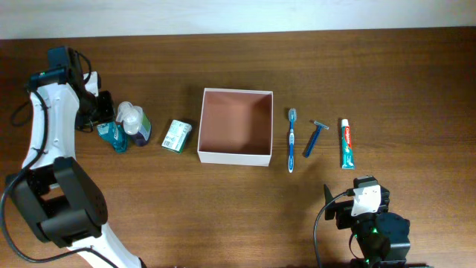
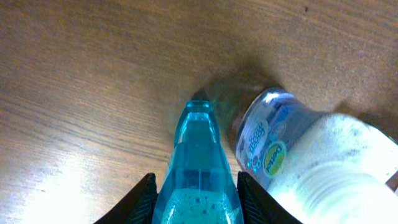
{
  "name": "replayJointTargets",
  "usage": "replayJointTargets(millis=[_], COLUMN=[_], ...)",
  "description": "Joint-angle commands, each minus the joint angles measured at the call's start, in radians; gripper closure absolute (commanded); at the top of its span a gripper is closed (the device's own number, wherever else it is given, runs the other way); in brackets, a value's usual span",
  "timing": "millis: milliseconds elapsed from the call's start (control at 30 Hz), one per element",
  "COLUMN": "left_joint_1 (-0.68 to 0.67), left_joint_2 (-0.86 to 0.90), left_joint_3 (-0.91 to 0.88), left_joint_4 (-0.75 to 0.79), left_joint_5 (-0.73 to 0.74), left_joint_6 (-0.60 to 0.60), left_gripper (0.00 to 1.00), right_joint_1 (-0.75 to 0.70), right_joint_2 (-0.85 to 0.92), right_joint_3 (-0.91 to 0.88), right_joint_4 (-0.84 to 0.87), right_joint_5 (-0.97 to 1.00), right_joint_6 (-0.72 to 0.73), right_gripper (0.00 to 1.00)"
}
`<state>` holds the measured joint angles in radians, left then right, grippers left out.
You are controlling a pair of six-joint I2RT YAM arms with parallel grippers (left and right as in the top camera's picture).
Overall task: Pack container
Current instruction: 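Reach the left gripper to the blue mouthwash bottle and grasp it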
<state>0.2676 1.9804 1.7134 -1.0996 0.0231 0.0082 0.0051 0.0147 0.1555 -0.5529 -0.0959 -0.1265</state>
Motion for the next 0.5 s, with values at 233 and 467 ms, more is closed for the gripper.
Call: replayJointTargets(millis=[233,467], left_joint_1=[-0.003,-0.003], left_joint_2=[-0.177,-0.184], left_joint_3=[0.030,0.032], left_joint_4=[-0.001,-0.021], left_joint_5=[-0.004,-0.004], left_joint_6=[0.007,0.002], left_gripper=[0.99,0.99], right_joint_1=[-0.008,-0.008], right_joint_2=[-0.006,-0.006], right_joint_3=[-0.002,-0.002], right_joint_4=[0.002,0.002], right_joint_5=[-0.005,-0.005], right_joint_6=[0.012,0.012], right_gripper=[0.01,0.01])
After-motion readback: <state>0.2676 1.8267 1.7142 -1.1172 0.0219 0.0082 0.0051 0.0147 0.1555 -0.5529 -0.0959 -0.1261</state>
